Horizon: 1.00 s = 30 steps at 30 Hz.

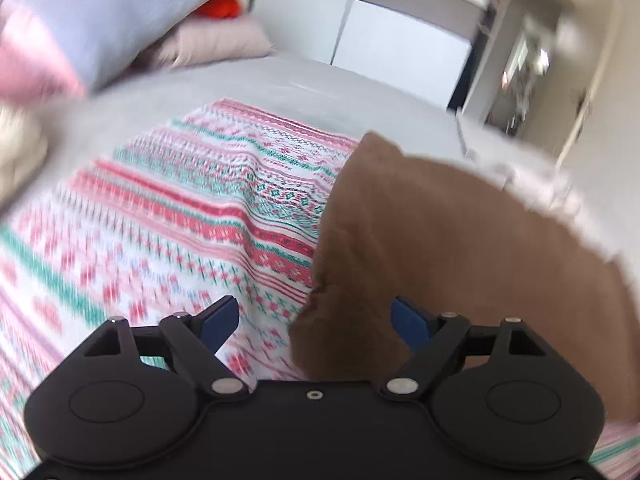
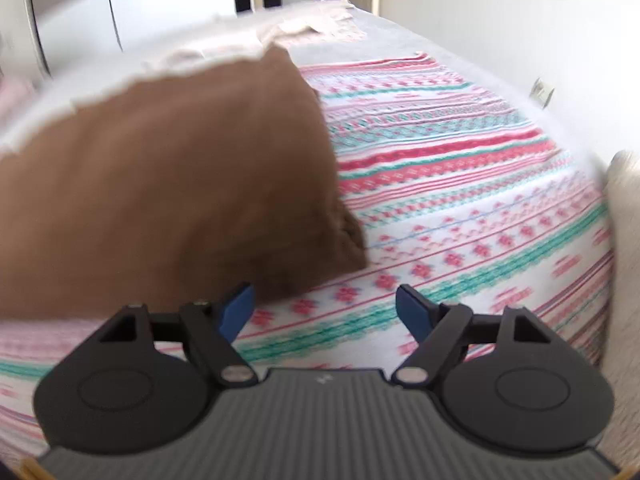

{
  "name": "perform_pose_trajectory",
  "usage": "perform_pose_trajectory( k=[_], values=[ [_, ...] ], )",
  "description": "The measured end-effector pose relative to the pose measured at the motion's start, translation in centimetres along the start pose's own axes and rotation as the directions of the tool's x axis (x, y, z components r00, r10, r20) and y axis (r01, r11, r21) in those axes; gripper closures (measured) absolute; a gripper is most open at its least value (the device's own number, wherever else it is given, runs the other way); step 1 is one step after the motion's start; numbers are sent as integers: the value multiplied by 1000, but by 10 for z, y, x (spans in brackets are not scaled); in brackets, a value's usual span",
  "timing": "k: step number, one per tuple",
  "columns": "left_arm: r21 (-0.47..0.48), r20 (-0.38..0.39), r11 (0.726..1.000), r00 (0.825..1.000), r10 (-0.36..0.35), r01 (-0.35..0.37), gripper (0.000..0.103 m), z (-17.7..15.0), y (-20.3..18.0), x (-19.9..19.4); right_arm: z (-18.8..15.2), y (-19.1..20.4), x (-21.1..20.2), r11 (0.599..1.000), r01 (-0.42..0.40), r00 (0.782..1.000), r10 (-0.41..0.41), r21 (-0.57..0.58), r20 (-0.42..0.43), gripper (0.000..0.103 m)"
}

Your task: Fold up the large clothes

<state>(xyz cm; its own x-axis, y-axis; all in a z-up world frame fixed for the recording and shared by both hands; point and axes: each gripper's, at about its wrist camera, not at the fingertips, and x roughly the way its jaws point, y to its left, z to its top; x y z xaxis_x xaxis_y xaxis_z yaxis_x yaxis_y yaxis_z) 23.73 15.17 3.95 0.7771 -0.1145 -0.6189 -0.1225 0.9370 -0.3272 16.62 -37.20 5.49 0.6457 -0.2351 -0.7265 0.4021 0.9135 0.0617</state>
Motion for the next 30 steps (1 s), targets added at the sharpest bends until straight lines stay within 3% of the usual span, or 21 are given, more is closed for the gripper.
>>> perform_pose_trajectory(
  k=[2, 4, 8, 11, 13, 16, 19, 22, 24, 26, 27, 29, 30],
  values=[
    [-101, -11, 994, 999, -50, 49, 7, -2, 4, -11, 0, 4, -19, 999, -38, 997, 38, -1, 64, 19],
    [-177, -19, 980, 995, -96, 91, 1, -6, 5, -18, -9, 13, -37, 997, -81, 991, 82, -13, 107, 13],
    [-301, -92, 943, 981, -172, 138, 1, -23, 6, -6, -16, 39, -40, 988, -132, 986, 140, -81, 94, 11],
    [-417, -152, 894, 957, -249, 167, 1, -35, 6, 9, -23, 62, -33, 979, -129, 988, 140, -157, 63, 11],
    [-451, -136, 869, 947, -292, 203, 2, -41, 2, 13, -28, 75, -29, 972, -120, 990, 132, -204, 46, 11],
    [-450, -95, 857, 941, -326, 251, 3, -43, -9, 21, -33, 87, -25, 961, -125, 990, 137, -245, 34, 11],
    [-478, -35, 834, 943, -330, 274, 3, -45, -12, 31, -37, 97, -19, 955, -127, 989, 143, -268, 38, 11],
    [-457, 29, 845, 954, -299, 279, 4, -48, -23, 38, -38, 100, -14, 959, -129, 988, 146, -254, 50, 11],
    [-403, 75, 877, 964, -254, 262, 8, -53, -35, 39, -41, 100, -19, 962, -139, 982, 165, -237, 94, 11],
    [-362, 113, 906, 975, -193, 222, 25, -57, -46, 43, -44, 103, -23, 953, -174, 964, 216, -246, 156, 11],
    [-360, 129, 911, 978, -163, 199, 30, -59, -48, 44, -44, 103, -23, 948, -199, 952, 247, -247, 181, 11],
    [-383, 153, 909, 982, -110, 161, 52, -62, -45, 46, -45, 107, -26, 939, -253, 931, 302, -234, 204, 11],
    [-397, 165, 903, 981, -106, 165, 55, -63, -44, 47, -46, 109, -25, 933, -281, 921, 328, -224, 210, 11]
  ],
)
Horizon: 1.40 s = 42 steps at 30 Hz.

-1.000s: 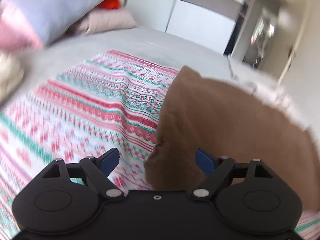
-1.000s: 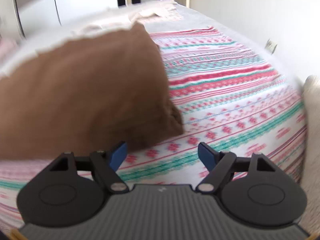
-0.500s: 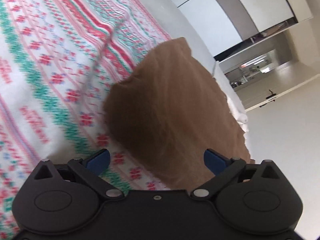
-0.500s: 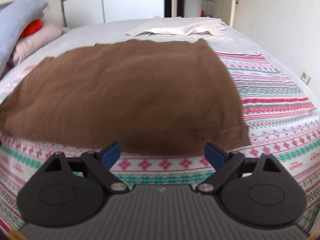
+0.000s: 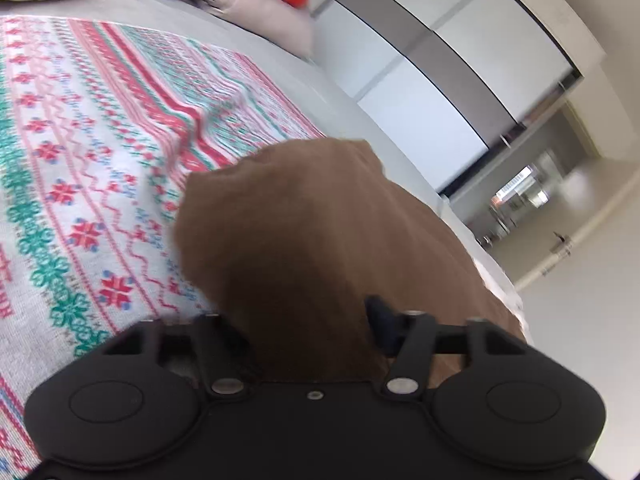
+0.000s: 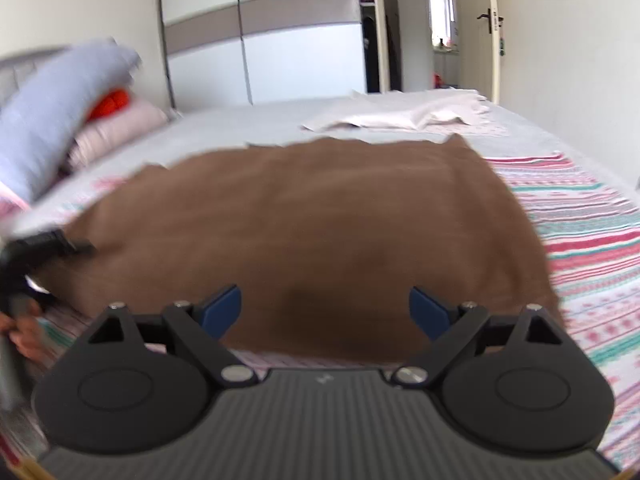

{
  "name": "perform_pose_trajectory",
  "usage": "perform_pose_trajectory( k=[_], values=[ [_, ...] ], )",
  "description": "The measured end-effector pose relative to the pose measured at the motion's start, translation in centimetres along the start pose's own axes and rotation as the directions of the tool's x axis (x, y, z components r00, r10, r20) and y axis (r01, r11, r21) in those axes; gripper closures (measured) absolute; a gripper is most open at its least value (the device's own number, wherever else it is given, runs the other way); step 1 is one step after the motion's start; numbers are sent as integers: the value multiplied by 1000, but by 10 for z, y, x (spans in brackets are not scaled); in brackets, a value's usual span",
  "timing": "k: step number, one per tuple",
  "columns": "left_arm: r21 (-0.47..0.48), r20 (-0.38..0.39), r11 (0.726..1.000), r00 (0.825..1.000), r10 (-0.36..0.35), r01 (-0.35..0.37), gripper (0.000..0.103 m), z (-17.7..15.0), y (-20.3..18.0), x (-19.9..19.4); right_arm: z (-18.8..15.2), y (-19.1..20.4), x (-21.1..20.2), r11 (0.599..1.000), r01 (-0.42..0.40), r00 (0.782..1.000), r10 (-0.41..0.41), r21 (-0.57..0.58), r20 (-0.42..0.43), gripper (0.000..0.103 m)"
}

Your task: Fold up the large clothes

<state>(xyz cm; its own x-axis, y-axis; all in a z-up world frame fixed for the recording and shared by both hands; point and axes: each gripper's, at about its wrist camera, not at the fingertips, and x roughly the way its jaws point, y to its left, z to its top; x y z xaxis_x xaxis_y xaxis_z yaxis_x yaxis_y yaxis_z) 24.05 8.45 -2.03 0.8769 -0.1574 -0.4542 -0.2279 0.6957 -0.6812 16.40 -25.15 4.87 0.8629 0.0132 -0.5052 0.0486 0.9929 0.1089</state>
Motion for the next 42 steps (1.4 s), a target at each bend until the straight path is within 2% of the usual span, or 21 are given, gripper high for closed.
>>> perform_pose_trajectory(
  k=[2, 4, 6, 9, 12, 15, 19, 21, 23, 26, 28, 30, 33, 35, 36, 37, 38, 39, 40, 41, 42],
  values=[
    [-12, 24, 1000, 1000, -2, 3, 66, -1, 0, -2, 0, 5, 1, 998, -52, 998, 52, 28, 18, 13],
    [44, 65, 999, 998, -3, 0, 73, -5, -10, -7, 0, 12, 6, 994, -100, 995, 99, 42, 25, 26],
    [101, 108, 995, 994, -15, 4, 76, -7, -24, -14, 3, 20, 14, 990, -133, 991, 131, 51, 26, 49],
    [141, 149, 989, 986, -68, 47, 81, -2, -38, -23, 4, 27, 34, 979, -180, 983, 182, 97, -4, 69],
    [221, 160, 967, 974, -161, 124, 83, 2, -62, -34, -2, 31, 62, 980, -161, 978, 175, 118, -117, 73],
    [331, 176, 923, 948, -264, 196, 84, -5, -98, -48, -4, 22, 70, 971, -172, 969, 197, 165, -150, 74],
    [410, 142, 864, 915, -378, 293, 84, -16, -151, -57, 0, 8, 68, 950, -207, 953, 250, 234, -170, 74],
    [456, 122, 827, 898, -423, 327, 84, -25, -175, -58, 3, -9, 66, 914, -250, 934, 315, 318, -171, 74],
    [493, 96, 793, 884, -458, 358, 84, -36, -198, -57, 6, -33, 63, 856, -287, 914, 379, 429, -144, 75],
    [545, 37, 736, 866, -499, 402, 84, -60, -231, -53, 16, -74, 45, 790, -301, 927, 374, 534, -32, 74],
    [592, -16, 686, 857, -516, 424, 84, -82, -251, -50, 21, -101, 31, 770, -288, 942, 335, 569, 24, 74],
    [637, -79, 629, 849, -522, 446, 84, -107, -268, -46, 20, -128, 19, 738, -272, 953, 295, 618, 68, 68],
    [694, -199, 528, 836, -512, 489, 83, -149, -281, -37, 12, -171, 4, 681, -219, 973, 206, 698, 105, 60],
    [728, -315, 446, 833, -455, 520, 79, -180, -283, -25, 4, -196, -1, 627, -195, 980, 160, 755, 120, 60],
    [744, -389, 395, 831, -399, 538, 78, -198, -282, -15, -2, -210, -3, 590, -191, 981, 148, 784, 128, 60],
    [764, -452, 341, 832, -323, 548, 72, -216, -280, -5, -7, -222, -4, 549, -202, 978, 148, 811, 144, 60],
    [794, -479, 277, 837, -263, 541, 65, -232, -276, 3, -12, -232, -4, 500, -229, 972, 159, 835, 171, 60],
    [823, -474, 201, 838, -270, 531, 61, -244, -269, 1, -19, -240, -4, 447, -254, 965, 170, 858, 197, 62],
    [840, -465, 152, 836, -290, 520, 51, -250, -265, -4, -24, -246, -4, 408, -266, 962, 172, 874, 212, 62],
    [841, -474, 128, 829, -295, 526, 40, -251, -264, -9, -25, -251, -4, 389, -272, 960, 170, 880, 222, 59],
    [831, -491, 121, 818, -299, 543, 36, -248, -266, -13, -27, -256, -4, 385, -268, 962, 165, 883, 219, 51]
  ],
)
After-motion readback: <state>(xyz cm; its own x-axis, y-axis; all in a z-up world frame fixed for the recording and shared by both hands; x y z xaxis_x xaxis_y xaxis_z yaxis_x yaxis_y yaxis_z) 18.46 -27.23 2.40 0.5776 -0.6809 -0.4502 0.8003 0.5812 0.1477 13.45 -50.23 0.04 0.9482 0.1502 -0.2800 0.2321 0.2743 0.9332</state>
